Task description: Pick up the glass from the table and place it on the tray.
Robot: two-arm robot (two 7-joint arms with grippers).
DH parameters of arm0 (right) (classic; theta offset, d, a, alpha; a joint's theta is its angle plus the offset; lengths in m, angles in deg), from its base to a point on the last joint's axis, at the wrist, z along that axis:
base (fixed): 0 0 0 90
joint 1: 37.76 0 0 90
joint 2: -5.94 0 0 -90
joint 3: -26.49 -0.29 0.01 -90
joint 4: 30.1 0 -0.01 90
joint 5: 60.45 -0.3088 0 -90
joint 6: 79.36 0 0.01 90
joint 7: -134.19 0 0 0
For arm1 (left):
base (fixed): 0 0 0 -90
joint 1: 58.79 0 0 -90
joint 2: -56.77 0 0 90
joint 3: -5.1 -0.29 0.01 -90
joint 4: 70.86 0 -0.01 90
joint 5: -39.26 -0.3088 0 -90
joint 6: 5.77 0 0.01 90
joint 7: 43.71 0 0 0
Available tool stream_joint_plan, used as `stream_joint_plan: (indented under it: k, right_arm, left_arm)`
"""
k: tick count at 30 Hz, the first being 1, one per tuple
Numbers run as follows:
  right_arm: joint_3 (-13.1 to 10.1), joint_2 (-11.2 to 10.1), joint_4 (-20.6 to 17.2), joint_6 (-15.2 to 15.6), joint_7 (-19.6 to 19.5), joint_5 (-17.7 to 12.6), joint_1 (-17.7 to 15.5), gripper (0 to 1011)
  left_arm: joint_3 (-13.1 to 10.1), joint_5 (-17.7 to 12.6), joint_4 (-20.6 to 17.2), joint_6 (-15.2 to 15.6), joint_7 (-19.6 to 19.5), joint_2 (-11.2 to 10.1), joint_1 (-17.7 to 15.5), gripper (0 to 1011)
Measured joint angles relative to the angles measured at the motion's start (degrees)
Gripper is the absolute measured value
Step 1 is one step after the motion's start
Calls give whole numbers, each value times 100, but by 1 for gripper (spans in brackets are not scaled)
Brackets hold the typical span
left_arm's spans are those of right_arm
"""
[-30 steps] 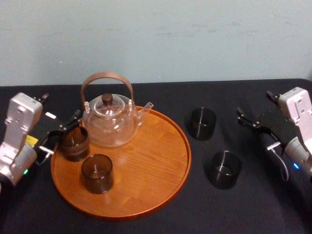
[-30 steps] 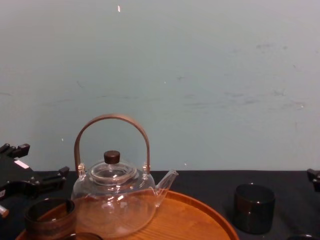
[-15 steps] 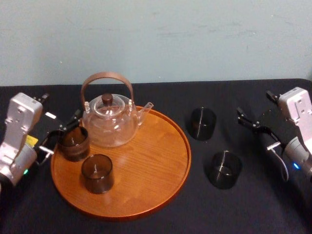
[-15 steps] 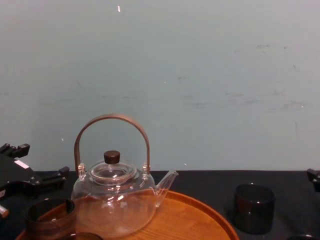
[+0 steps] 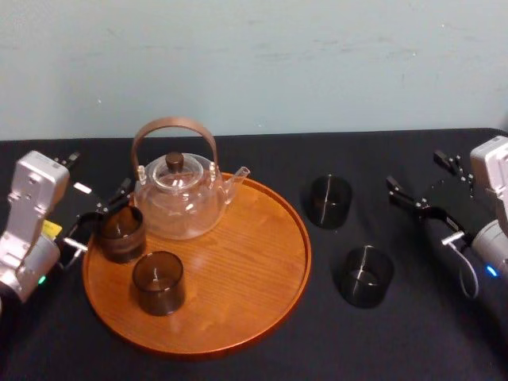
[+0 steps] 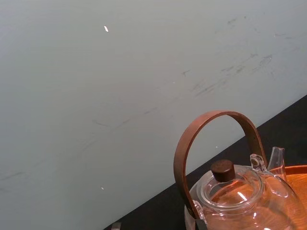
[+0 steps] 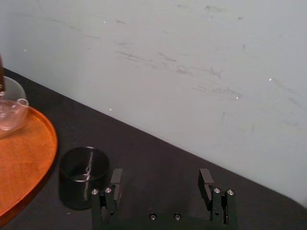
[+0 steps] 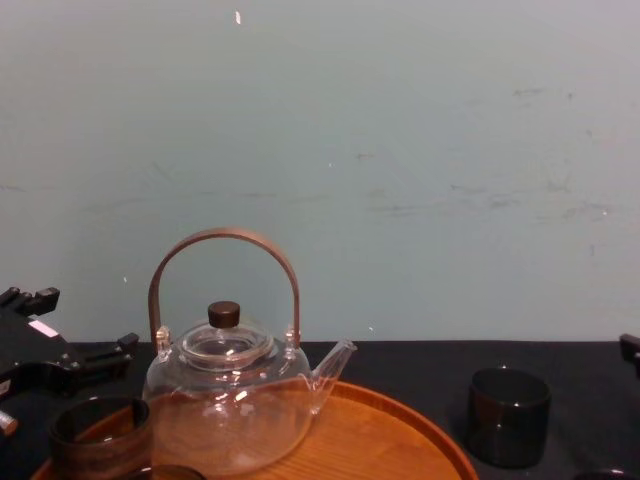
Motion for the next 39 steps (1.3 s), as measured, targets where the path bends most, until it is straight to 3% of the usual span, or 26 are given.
stream_joint_plan:
  k: [11, 20, 30, 39]
  right_arm:
    - [-386, -359, -633, 318, 426, -386, -550, 1002]
    - [-683, -904, -1203, 579, 923, -550, -1218, 1002]
    - [-864, -1349, -1535, 675, 1464, -585, -1724, 1002]
    - [-867, -1568, -1640, 706, 1983, -490, -1895, 1002]
  left_arm:
    - [0, 0, 0, 0, 0, 0, 0, 1001]
    - [0, 0, 0, 0, 0, 0, 0, 1001]
    - [0, 0, 0, 0, 0, 0, 0, 1002]
    - [0, 0, 0, 0, 0, 0, 0, 1001]
